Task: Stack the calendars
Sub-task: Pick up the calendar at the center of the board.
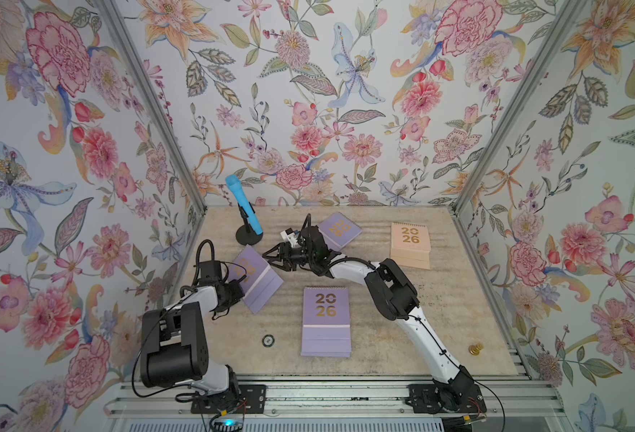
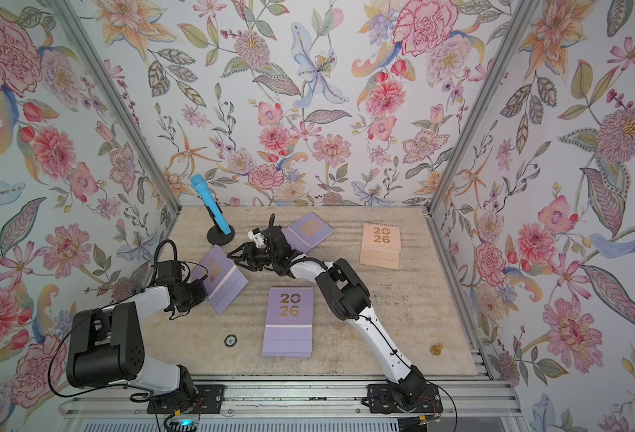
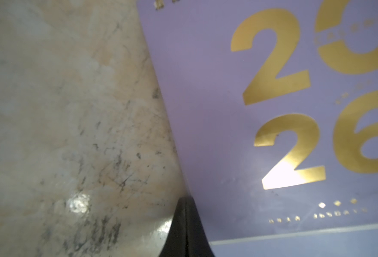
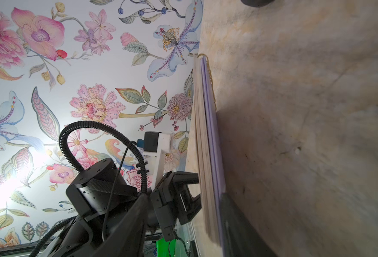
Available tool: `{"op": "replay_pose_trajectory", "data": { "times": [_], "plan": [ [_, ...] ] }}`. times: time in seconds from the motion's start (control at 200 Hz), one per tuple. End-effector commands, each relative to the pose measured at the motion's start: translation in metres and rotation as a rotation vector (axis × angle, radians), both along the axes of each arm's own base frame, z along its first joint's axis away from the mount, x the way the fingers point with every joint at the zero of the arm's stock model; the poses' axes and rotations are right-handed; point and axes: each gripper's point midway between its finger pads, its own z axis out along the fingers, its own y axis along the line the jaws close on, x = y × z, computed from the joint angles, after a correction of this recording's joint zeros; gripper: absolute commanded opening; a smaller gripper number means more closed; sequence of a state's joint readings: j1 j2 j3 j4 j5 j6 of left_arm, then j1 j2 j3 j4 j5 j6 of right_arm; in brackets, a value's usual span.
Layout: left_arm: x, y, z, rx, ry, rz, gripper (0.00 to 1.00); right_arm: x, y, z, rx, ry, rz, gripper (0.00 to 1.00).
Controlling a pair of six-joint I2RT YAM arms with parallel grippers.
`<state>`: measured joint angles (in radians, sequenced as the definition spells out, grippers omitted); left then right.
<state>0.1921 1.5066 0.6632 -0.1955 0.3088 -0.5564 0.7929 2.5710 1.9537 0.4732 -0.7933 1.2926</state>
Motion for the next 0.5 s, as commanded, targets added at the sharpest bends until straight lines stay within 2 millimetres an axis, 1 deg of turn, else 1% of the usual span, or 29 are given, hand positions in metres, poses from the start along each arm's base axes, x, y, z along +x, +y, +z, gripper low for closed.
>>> {"op": "replay_pose_trajectory", "data": {
  "times": [0.0,0.095,0.125,0.215,0.37,0.425,0.495],
  "plan": [
    [-0.021,-0.019,-0.016,-0.074,0.073,-0.055,0.00,-0.063,0.027,-0.001,-0.007,0.059,0.140,0.54],
    [-0.021,-0.020,-0.016,-0.073,0.074,-0.057,0.00,-0.060,0.026,-0.001,-0.010,0.068,0.127,0.55],
    [-0.020,-0.020,-0.016,-0.073,0.073,-0.056,0.00,-0.059,0.028,0.004,0.018,0.081,0.125,0.55],
    [-0.020,-0.020,-0.016,-0.073,0.073,-0.058,0.00,-0.059,0.031,0.009,0.050,0.093,0.123,0.54],
    [-0.019,-0.019,-0.016,-0.072,0.073,-0.057,0.00,-0.057,0.031,0.010,-0.028,0.027,0.115,0.52],
    [-0.019,-0.018,-0.015,-0.072,0.071,-0.058,0.00,-0.052,0.028,0.010,-0.044,0.012,0.094,0.50],
    [-0.019,-0.018,-0.015,-0.073,0.071,-0.059,0.00,-0.047,0.022,0.004,-0.110,-0.025,0.068,0.47]
  ]
}}
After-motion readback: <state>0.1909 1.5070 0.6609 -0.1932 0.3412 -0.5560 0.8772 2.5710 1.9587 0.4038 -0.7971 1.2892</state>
